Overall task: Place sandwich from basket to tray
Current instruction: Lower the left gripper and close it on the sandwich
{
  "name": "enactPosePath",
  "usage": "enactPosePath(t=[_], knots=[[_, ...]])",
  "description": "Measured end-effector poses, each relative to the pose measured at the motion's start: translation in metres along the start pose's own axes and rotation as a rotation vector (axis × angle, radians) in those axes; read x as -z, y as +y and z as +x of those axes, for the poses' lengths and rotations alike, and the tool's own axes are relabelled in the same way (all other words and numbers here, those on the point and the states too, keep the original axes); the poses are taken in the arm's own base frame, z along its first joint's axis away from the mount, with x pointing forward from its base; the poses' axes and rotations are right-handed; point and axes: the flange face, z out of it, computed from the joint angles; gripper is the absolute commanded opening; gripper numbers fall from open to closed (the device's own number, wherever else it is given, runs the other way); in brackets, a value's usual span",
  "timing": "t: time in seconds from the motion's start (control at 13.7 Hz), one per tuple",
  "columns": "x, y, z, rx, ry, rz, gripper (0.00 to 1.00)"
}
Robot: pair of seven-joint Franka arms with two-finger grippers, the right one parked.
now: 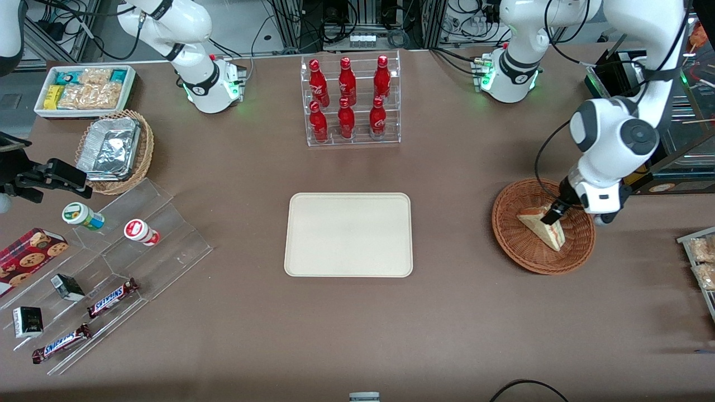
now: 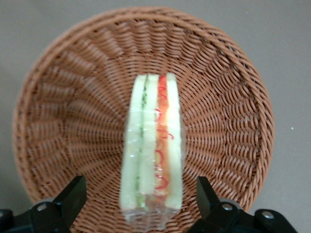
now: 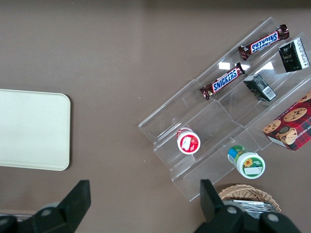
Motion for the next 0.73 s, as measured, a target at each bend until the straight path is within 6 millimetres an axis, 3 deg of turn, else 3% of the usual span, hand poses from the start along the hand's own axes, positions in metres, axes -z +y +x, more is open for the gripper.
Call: enactPosePath(t=[0.22,0.44,0.51,0.73], knots=[[-0.019,0.01,-0.009,-0.017,0.006,-0.009,1.0],[-0.032,0.012,-0.011,-0.023,0.008,-0.012,0.93],[-0.033,0.011,-0.01,-0.02,0.011,-0.014,0.85],[-0.03,0.01,-0.003,-0.008,0.02,-0.021,0.36]])
